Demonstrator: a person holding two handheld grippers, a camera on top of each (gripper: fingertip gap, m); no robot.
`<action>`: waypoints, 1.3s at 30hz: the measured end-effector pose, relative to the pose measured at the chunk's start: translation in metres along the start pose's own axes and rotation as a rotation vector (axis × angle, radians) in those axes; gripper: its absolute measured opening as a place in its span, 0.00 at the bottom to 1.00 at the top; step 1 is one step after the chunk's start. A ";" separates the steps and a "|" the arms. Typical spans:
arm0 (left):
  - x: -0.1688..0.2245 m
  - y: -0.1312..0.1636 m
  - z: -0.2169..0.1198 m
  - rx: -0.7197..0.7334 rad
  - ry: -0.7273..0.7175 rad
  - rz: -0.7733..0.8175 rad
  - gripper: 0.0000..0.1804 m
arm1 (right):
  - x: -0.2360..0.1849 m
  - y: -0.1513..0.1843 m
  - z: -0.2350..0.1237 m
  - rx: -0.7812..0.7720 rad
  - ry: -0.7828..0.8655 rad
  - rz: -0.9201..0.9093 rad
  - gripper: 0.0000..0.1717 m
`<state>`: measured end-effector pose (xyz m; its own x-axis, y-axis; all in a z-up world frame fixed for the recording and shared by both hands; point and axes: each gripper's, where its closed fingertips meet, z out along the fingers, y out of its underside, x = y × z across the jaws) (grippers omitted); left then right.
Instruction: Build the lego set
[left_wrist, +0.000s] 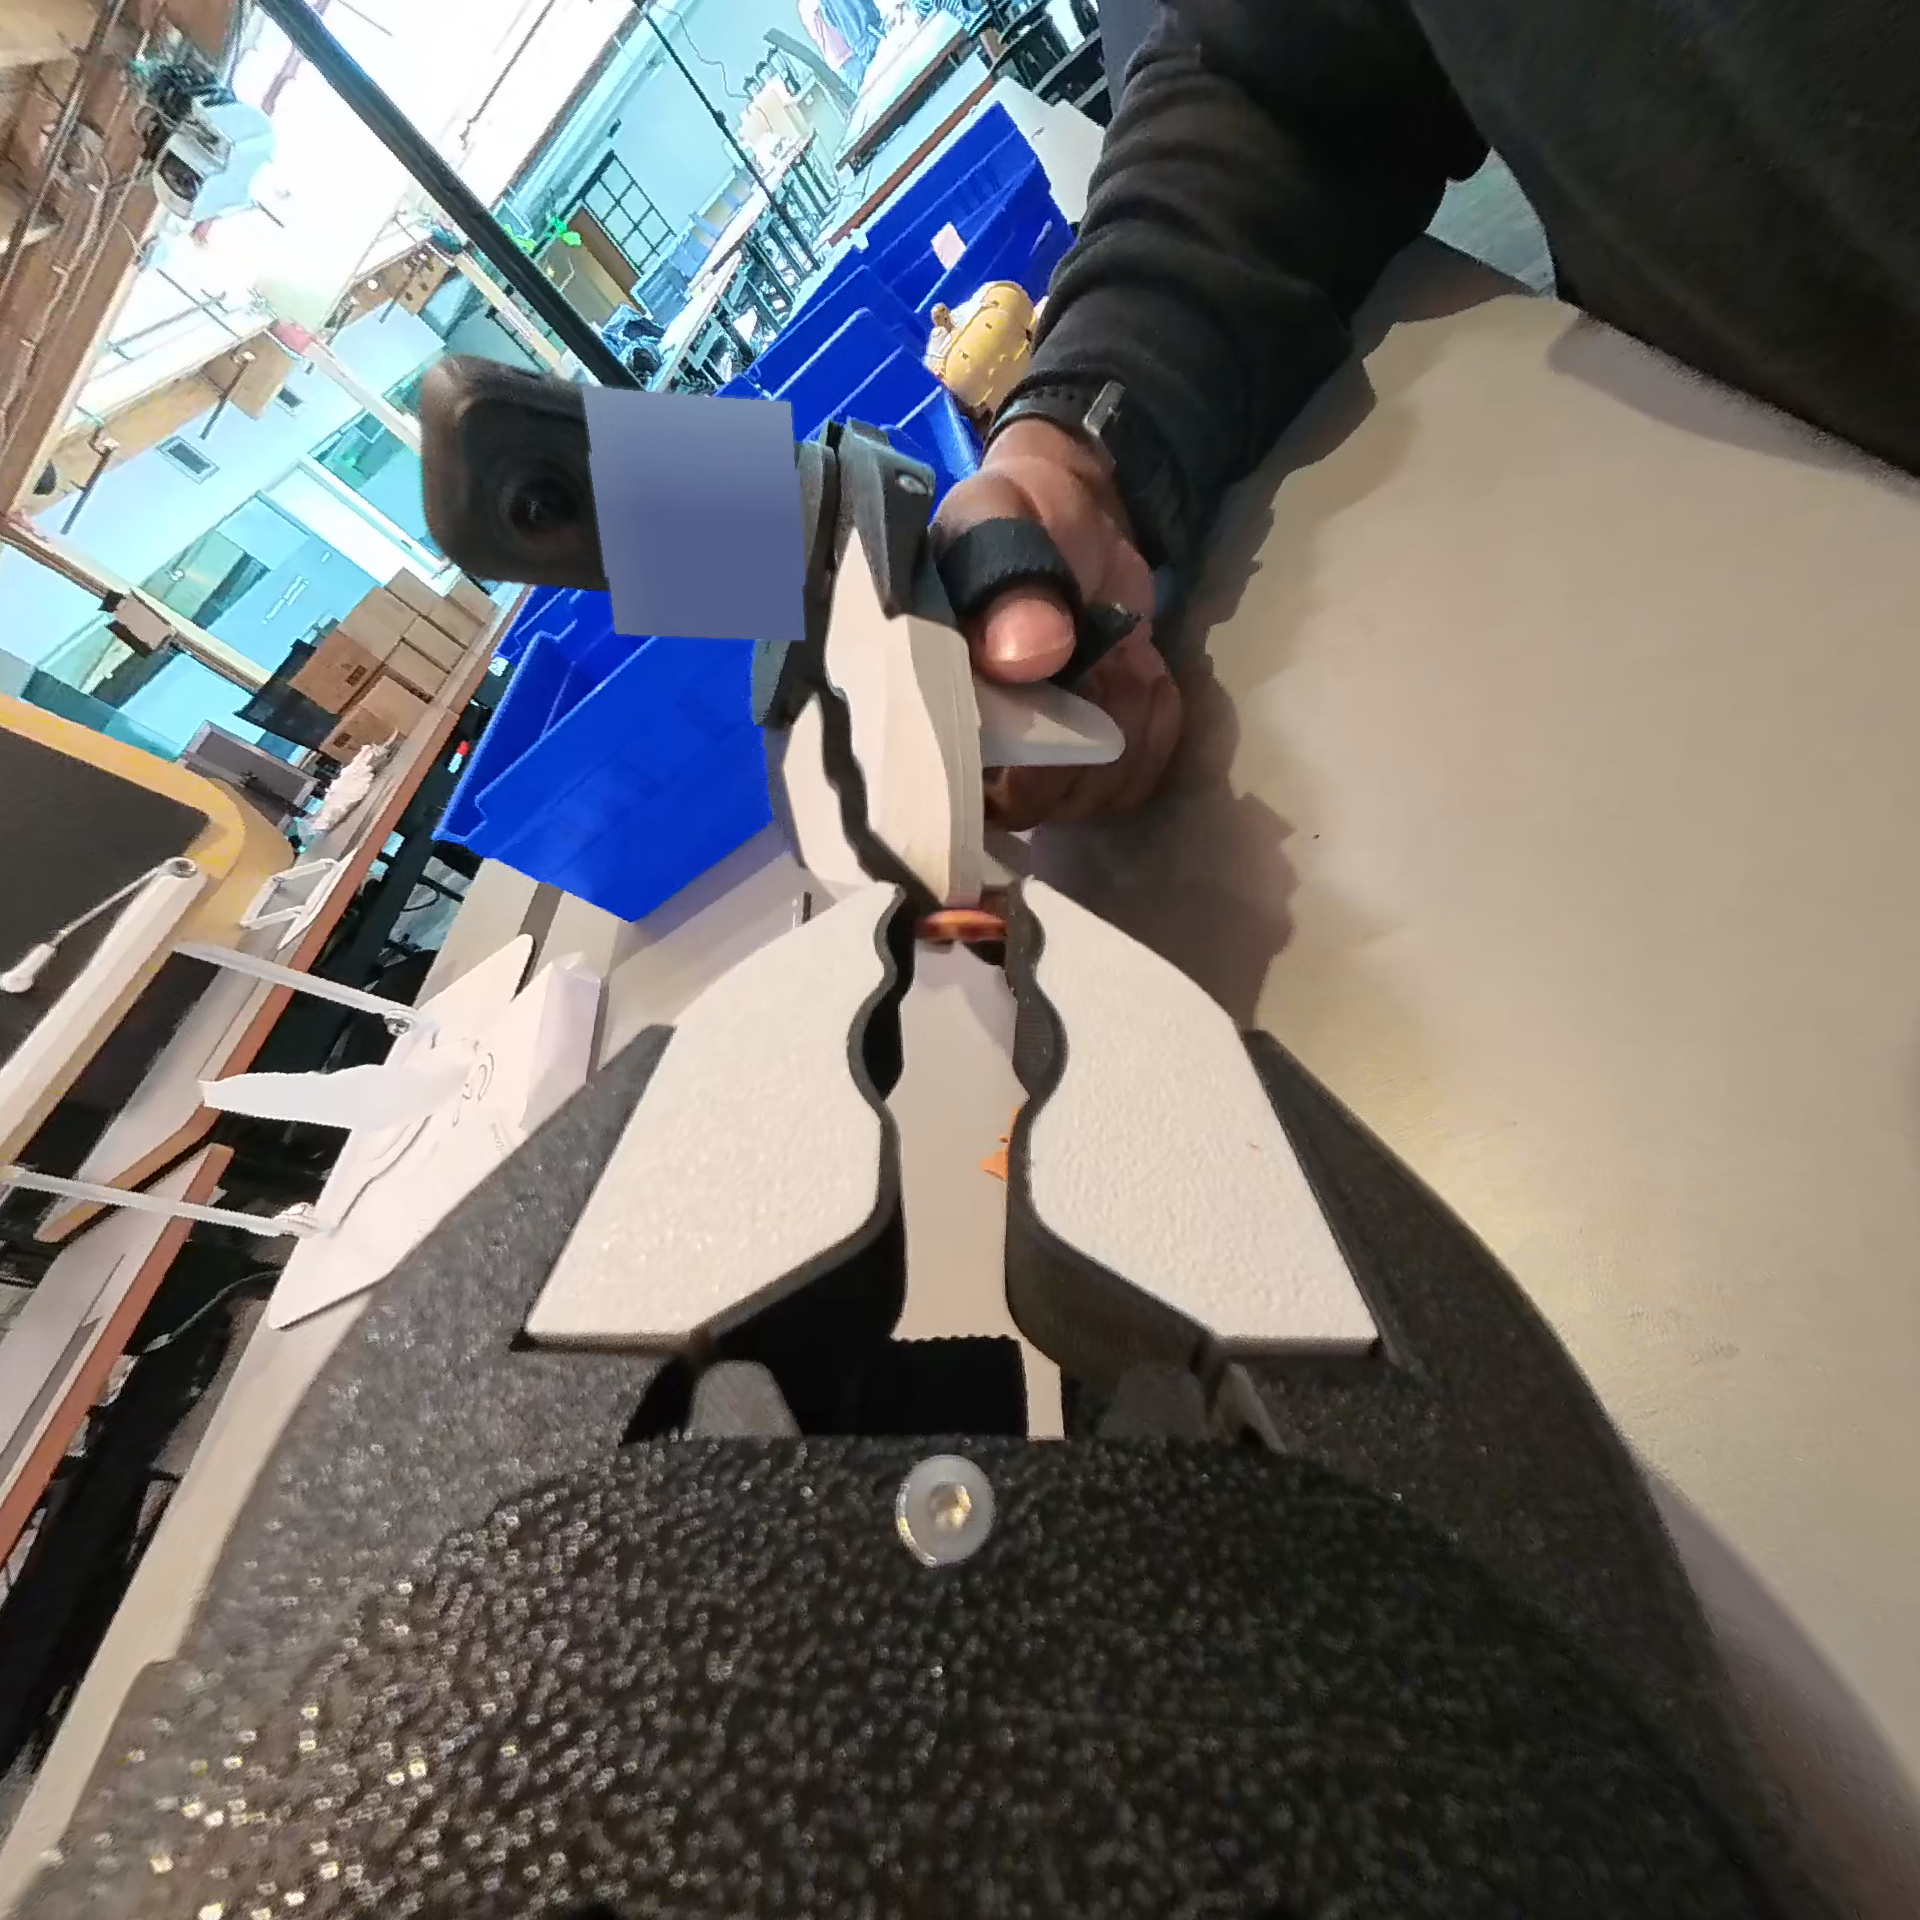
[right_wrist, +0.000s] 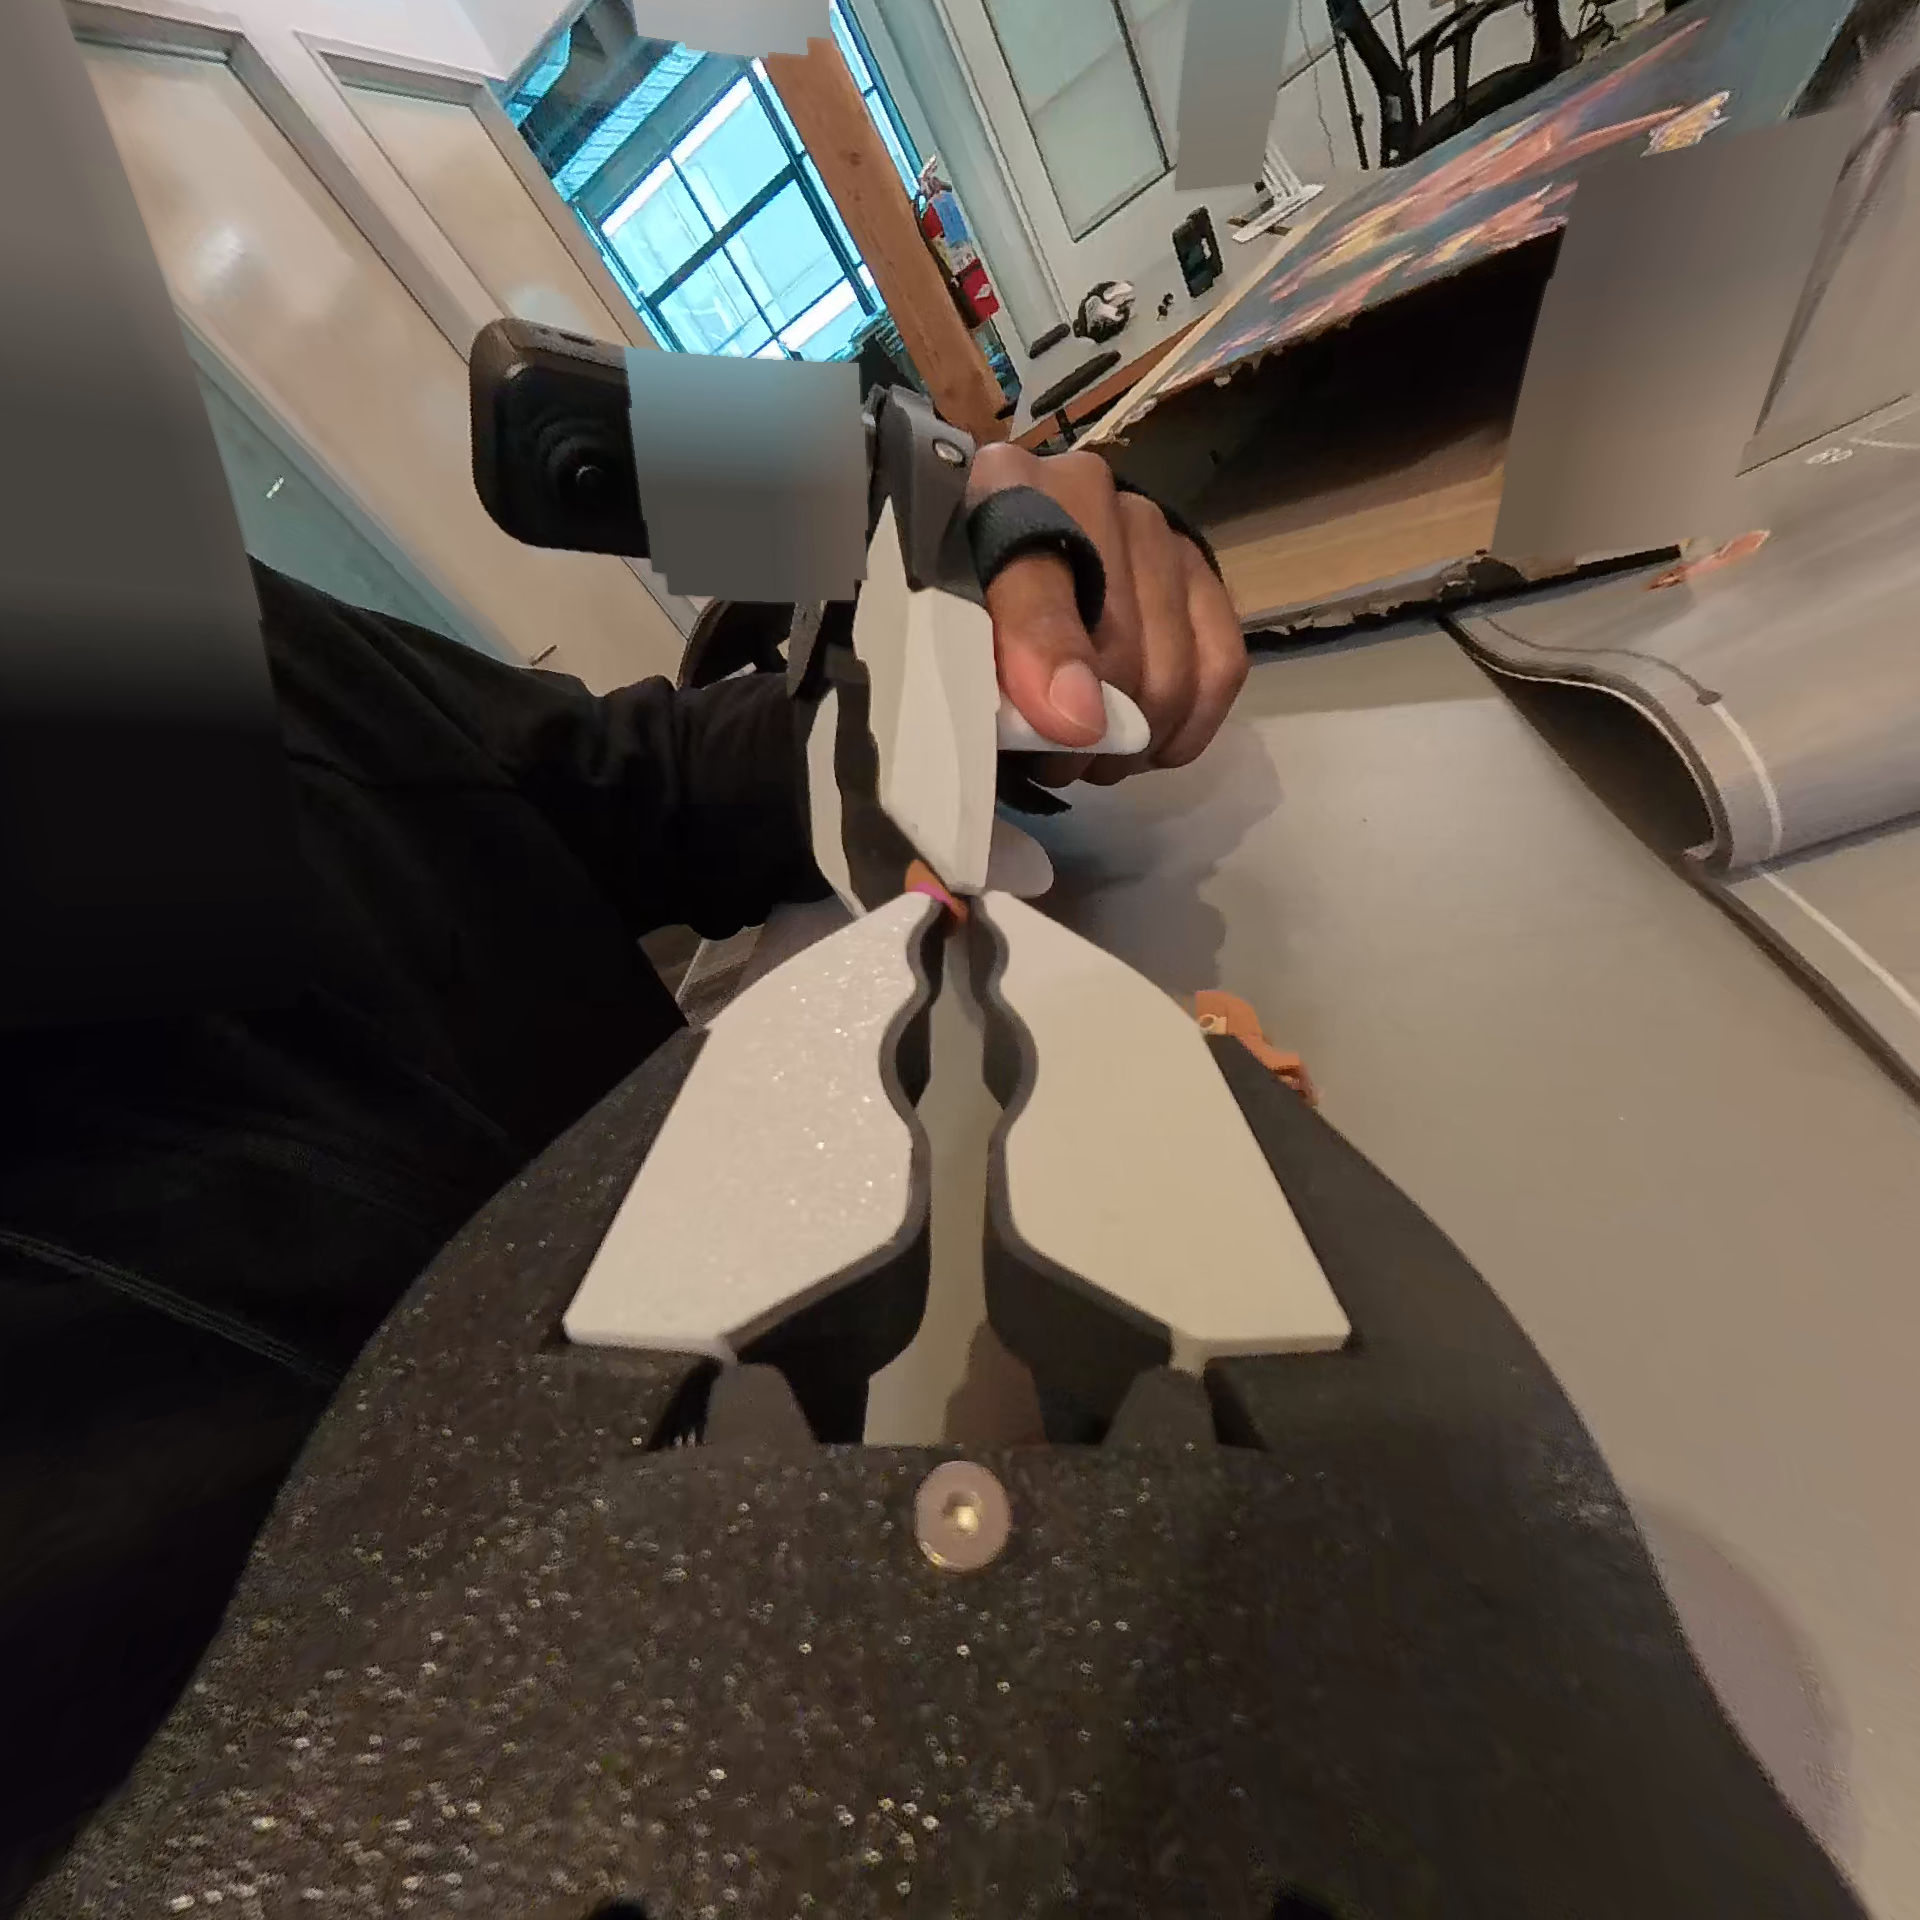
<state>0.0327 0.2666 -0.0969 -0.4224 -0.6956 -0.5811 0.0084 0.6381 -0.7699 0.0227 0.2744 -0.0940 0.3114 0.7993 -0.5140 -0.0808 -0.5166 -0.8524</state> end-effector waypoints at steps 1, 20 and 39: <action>0.000 0.000 0.000 0.002 0.001 -0.010 0.09 | 0.000 0.000 0.000 0.001 0.000 0.007 0.02; -0.022 0.022 0.010 -0.158 -0.164 -0.009 0.09 | 0.023 -0.009 -0.007 0.041 0.252 -0.074 0.11; -0.022 0.018 0.022 -0.187 -0.269 0.095 0.09 | 0.025 -0.004 -0.018 0.001 0.352 0.008 0.18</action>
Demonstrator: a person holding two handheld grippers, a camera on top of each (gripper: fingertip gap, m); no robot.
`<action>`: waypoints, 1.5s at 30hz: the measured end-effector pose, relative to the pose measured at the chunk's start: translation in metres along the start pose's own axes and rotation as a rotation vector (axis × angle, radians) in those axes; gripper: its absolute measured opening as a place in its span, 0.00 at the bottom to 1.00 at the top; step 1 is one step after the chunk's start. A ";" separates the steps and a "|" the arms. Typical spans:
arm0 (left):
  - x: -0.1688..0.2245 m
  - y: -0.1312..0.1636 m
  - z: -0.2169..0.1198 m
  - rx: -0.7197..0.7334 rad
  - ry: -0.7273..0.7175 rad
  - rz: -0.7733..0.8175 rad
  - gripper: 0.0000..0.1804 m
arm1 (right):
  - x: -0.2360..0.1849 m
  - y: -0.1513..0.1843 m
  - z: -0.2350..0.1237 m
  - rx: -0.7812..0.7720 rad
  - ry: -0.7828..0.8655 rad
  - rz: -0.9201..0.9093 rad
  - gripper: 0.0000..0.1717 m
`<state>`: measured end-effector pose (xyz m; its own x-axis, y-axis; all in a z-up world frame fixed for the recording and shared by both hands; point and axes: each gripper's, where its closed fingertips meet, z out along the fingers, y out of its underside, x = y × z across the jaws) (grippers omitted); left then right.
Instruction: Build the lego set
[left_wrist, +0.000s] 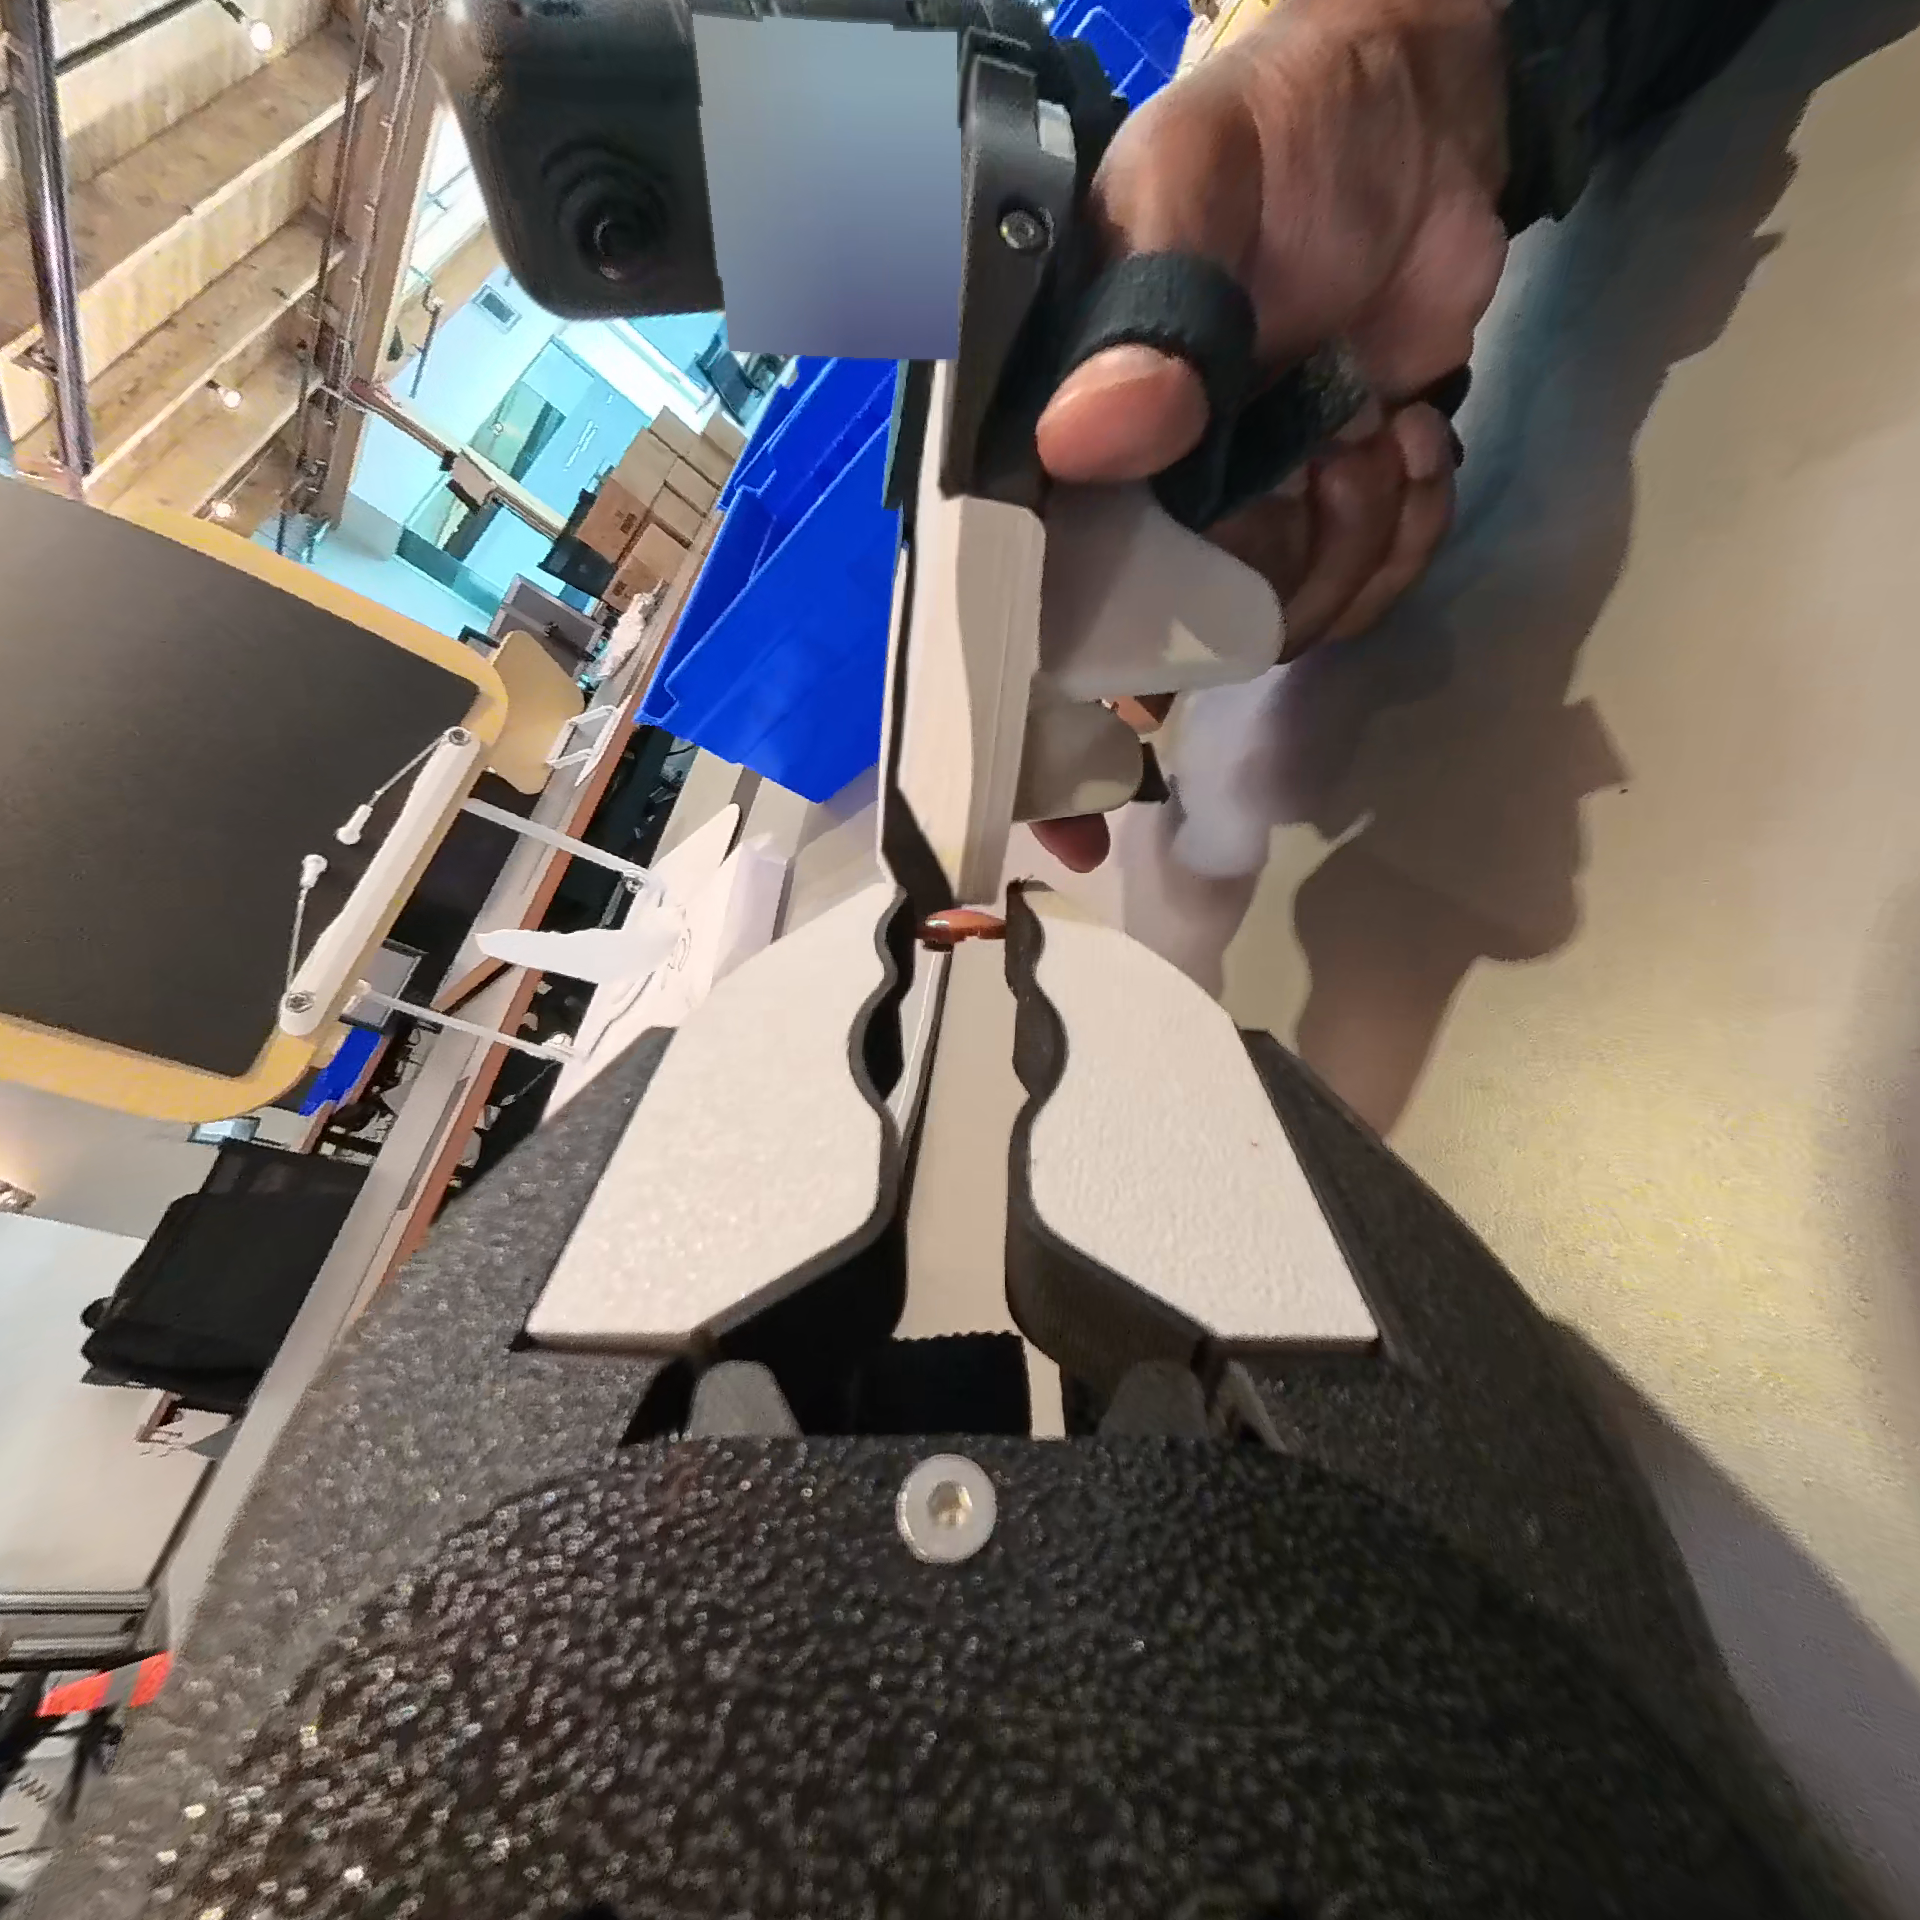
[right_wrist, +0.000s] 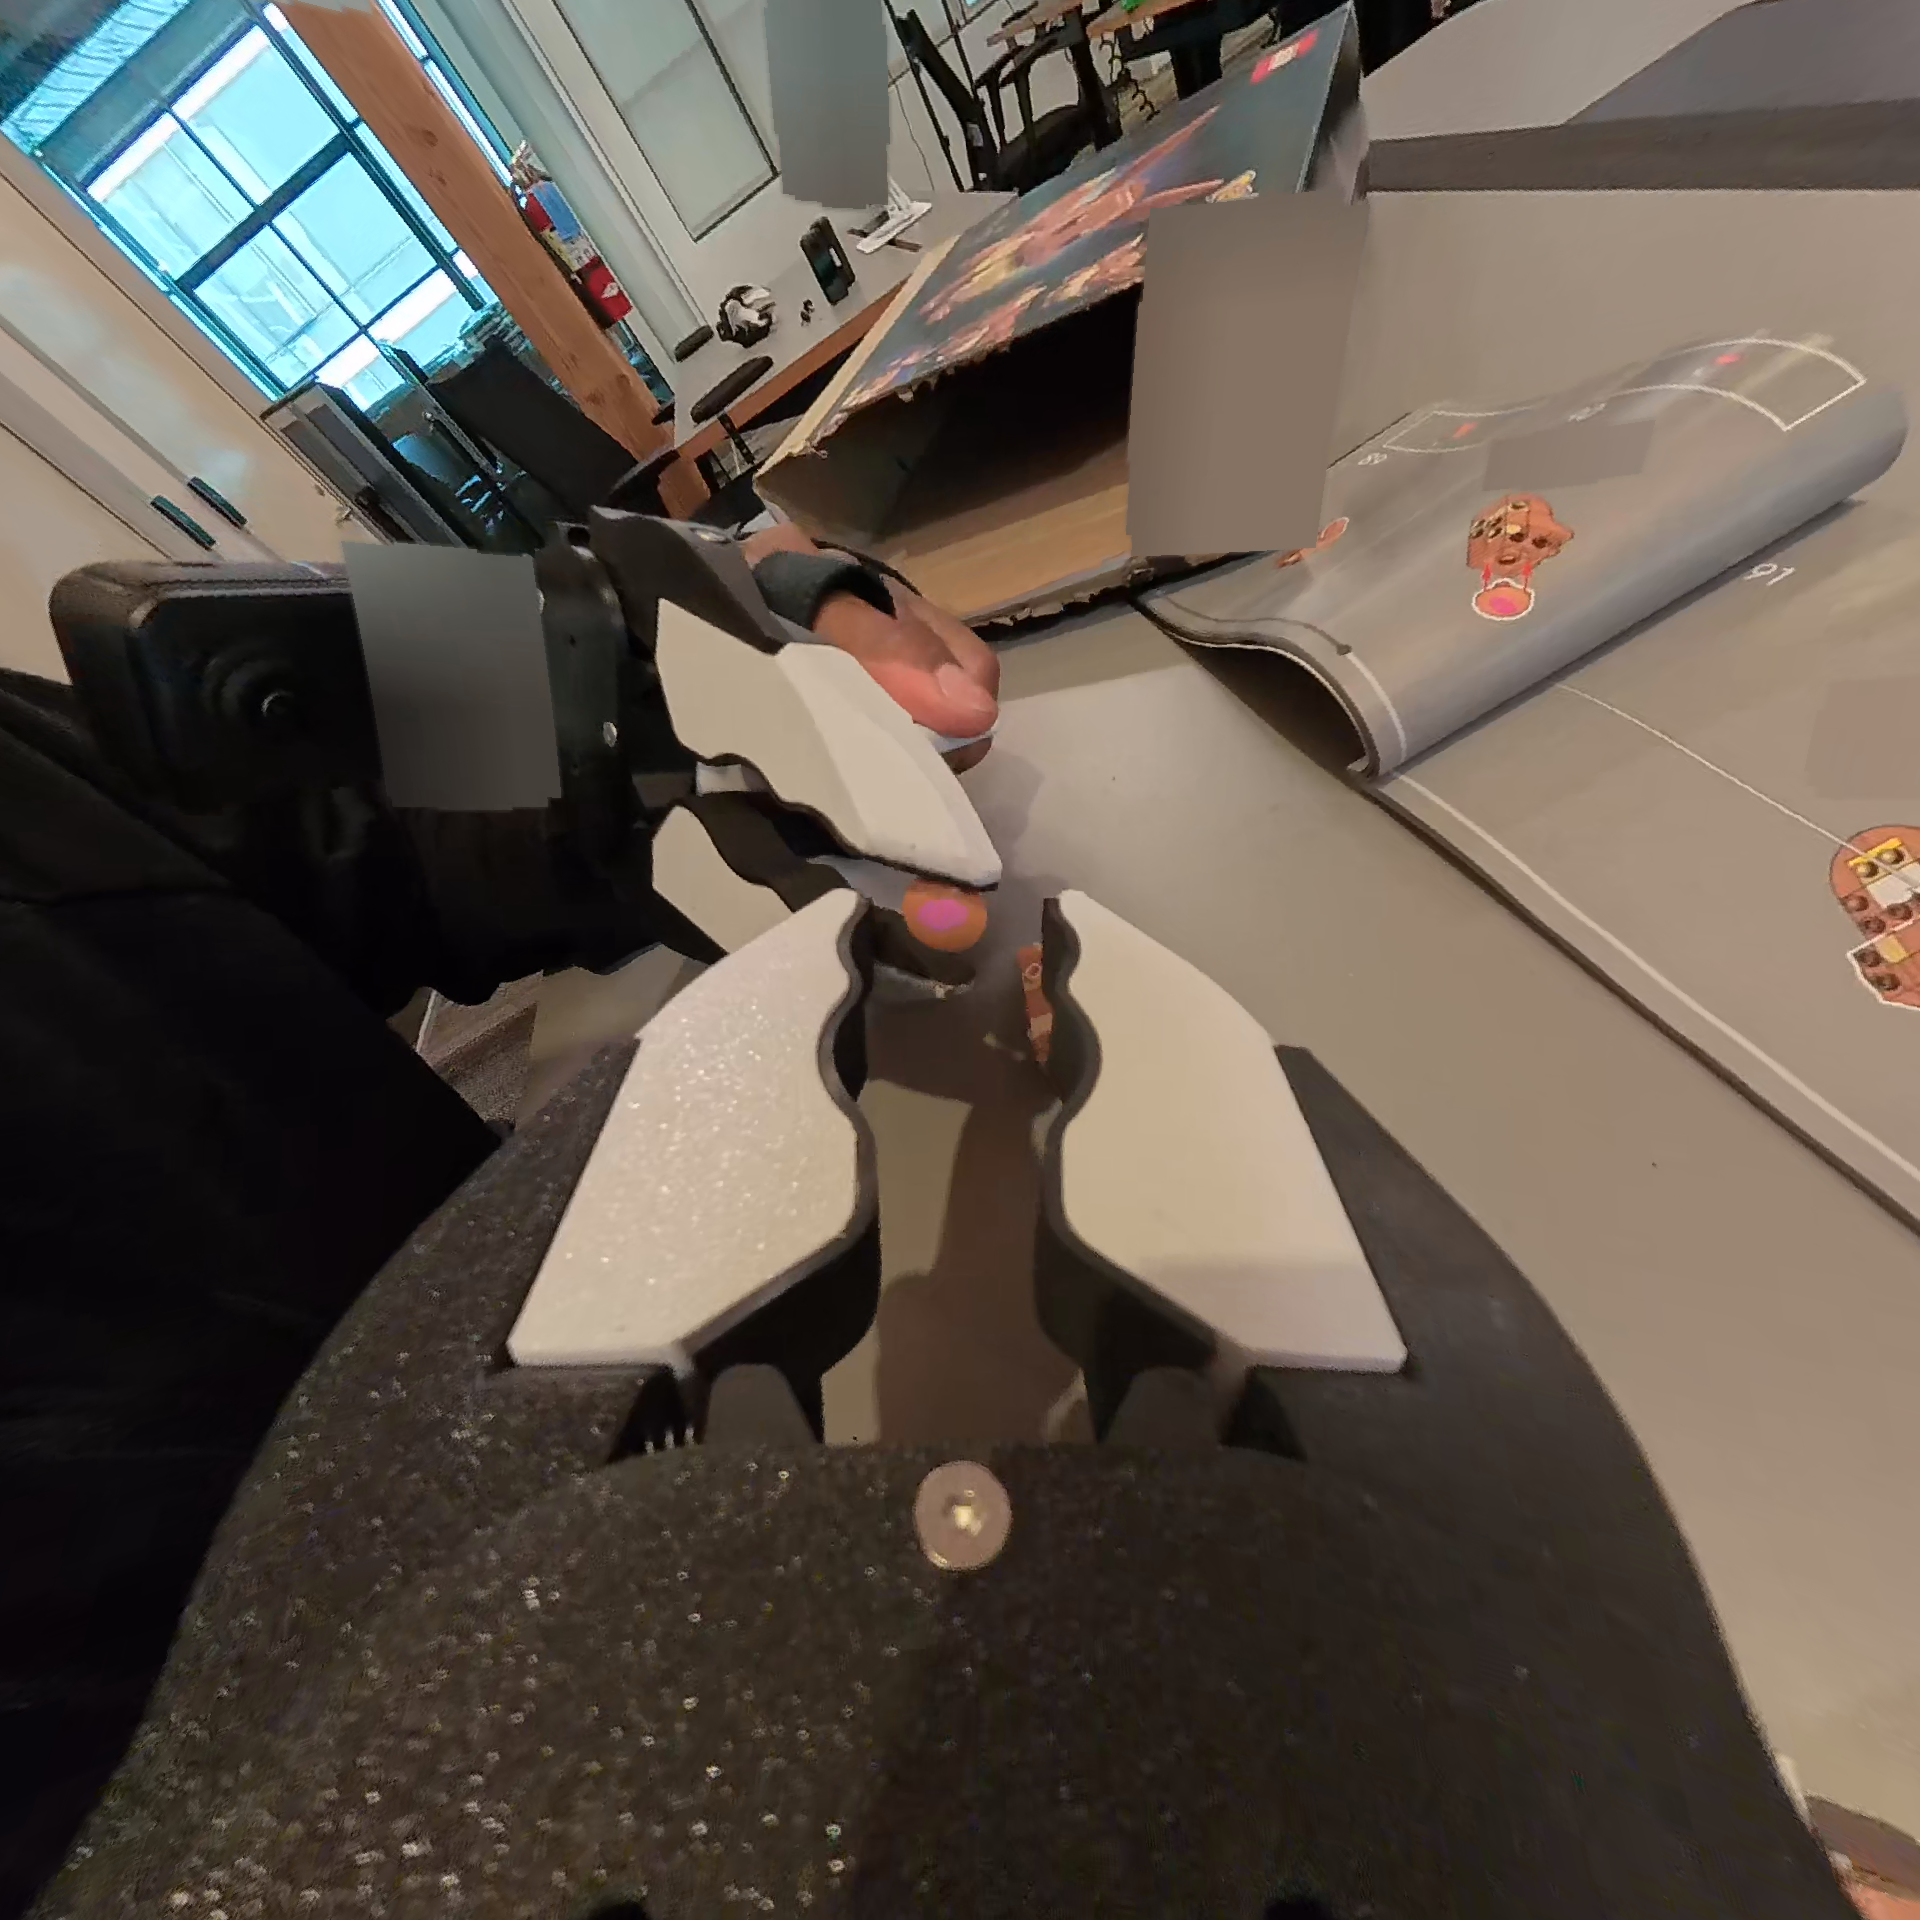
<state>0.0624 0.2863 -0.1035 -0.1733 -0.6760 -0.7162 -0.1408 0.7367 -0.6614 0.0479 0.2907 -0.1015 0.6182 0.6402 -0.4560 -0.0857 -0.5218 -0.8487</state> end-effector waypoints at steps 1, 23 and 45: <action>0.001 0.000 0.000 -0.004 0.000 0.008 0.09 | 0.001 0.000 -0.001 0.002 0.004 0.000 0.18; 0.004 -0.004 0.004 -0.031 -0.046 0.082 0.09 | -0.001 0.007 0.003 -0.040 0.022 -0.022 0.17; 0.003 0.001 0.004 -0.061 -0.043 0.066 0.09 | 0.001 0.006 0.001 -0.034 0.065 -0.084 0.10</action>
